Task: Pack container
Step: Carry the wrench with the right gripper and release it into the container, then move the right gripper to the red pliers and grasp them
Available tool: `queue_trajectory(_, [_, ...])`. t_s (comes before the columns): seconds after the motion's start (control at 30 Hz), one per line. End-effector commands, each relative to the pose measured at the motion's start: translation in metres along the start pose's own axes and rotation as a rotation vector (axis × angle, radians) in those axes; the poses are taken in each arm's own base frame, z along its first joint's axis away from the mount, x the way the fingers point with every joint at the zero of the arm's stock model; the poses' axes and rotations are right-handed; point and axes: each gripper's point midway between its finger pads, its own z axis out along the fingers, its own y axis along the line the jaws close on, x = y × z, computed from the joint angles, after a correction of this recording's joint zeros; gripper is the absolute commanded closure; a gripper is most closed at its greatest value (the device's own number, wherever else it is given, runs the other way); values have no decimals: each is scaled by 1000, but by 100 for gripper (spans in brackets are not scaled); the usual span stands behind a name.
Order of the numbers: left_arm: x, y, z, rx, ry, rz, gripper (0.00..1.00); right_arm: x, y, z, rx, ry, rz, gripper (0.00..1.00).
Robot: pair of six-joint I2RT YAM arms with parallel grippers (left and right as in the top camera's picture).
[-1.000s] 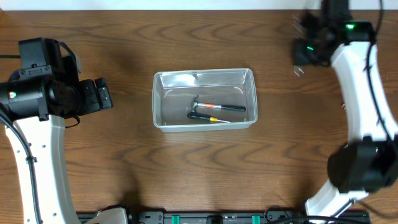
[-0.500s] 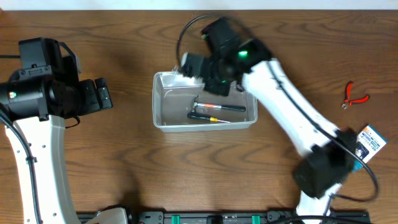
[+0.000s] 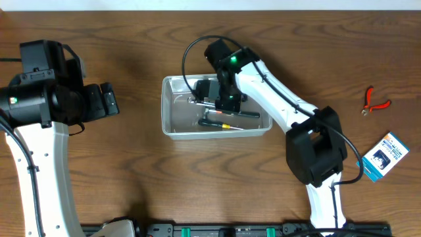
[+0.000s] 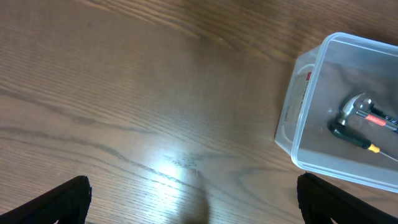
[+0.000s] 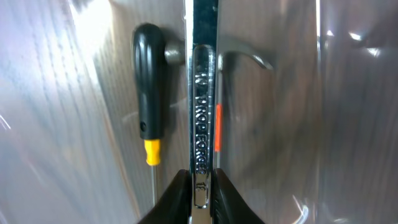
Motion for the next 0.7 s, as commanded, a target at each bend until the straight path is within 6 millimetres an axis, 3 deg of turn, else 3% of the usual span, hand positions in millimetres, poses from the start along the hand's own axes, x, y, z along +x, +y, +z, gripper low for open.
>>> queue_trajectory(0.0, [1,2,1,-12,4,10,2,2,-2,-1,-10,-15,2,69])
queue_trajectory(0.07, [1,2,1,-12,5,10,2,2,-2,-2,-11,-14,3,55])
queue_trajectory(0.13, [1,2,1,-12,5,10,2,3,-1,-4,-11,-14,4,50])
queue_trajectory(0.23, [1,2,1,-13,5,10,2,5,-4,-16,8,-18,10,51])
queue_trajectory(0.33, [1,2,1,-13,5,10,2,1,-7,-42,62,-56,41,52])
queue_trajectory(0.43, [1,2,1,-13,5,10,2,3,-26,-85,202,-100,121,53])
queue_trajectory(0.5, [1,2,1,-12,4,10,2,15,-51,-124,356,-133,256,55])
queue_trajectory(0.57, [1,2,1,-13,5,10,2,40,-74,-165,505,-172,438,55])
queue_trajectory(0.63, [1,2,1,-12,4,10,2,72,-91,-204,610,-228,632,47])
queue_trajectory(0.67, [1,2,1,-13,5,10,2,87,-95,-218,636,-257,714,48])
